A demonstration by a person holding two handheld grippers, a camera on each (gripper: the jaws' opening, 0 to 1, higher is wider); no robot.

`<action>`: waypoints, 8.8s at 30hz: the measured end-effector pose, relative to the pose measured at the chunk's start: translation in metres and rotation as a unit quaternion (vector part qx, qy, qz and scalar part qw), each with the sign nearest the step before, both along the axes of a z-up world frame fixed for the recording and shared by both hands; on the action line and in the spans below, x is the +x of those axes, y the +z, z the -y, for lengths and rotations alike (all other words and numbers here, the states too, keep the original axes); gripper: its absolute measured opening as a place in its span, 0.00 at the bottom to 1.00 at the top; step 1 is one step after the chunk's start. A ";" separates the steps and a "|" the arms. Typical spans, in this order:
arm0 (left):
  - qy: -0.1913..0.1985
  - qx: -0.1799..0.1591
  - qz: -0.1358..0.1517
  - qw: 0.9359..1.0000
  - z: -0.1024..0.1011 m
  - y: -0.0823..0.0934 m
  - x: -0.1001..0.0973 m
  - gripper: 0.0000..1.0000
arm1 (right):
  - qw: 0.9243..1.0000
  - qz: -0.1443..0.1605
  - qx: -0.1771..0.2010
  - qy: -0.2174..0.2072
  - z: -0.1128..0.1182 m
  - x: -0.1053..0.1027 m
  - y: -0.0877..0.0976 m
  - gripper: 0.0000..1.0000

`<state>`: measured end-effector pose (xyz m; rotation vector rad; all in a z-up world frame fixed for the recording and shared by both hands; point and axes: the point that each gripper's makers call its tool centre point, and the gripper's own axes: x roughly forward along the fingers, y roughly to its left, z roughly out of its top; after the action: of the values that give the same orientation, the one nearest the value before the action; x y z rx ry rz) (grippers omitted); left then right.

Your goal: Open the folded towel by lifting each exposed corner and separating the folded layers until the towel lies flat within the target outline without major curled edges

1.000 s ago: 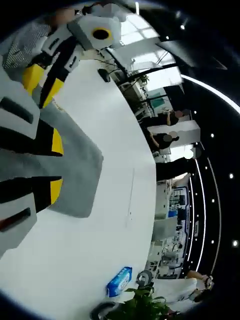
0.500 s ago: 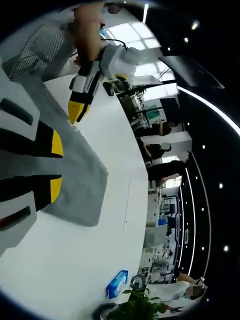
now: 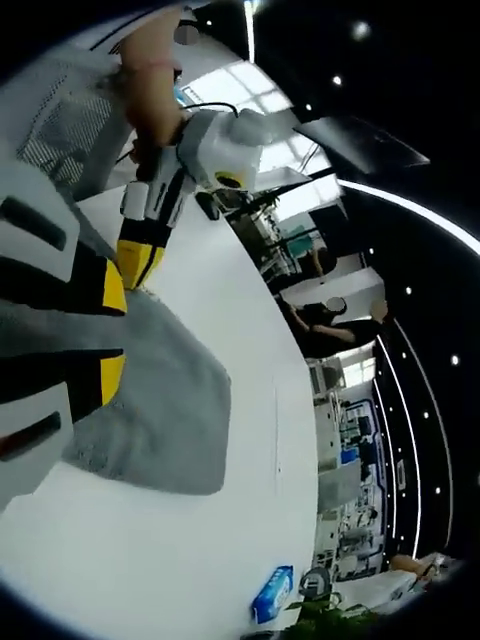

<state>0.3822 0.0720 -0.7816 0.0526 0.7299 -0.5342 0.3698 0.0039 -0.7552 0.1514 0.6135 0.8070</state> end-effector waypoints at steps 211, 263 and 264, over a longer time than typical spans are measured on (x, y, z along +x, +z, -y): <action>0.027 0.142 -0.028 0.989 -0.128 -0.031 -0.017 0.09 | 0.951 0.039 -0.222 -0.210 0.261 0.100 0.012 0.00; 0.140 0.121 -0.041 0.982 -0.199 -0.022 0.100 0.01 | 0.936 -0.047 -0.246 -0.246 0.307 0.114 -0.049 0.00; 0.127 0.134 -0.047 0.982 -0.198 -0.026 0.099 0.01 | 0.936 -0.052 -0.248 -0.244 0.307 0.114 -0.051 0.00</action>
<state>0.4811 0.2704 -0.8080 0.1838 0.8832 -0.1928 0.4835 -0.3026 -0.8063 -0.1165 0.8198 0.1487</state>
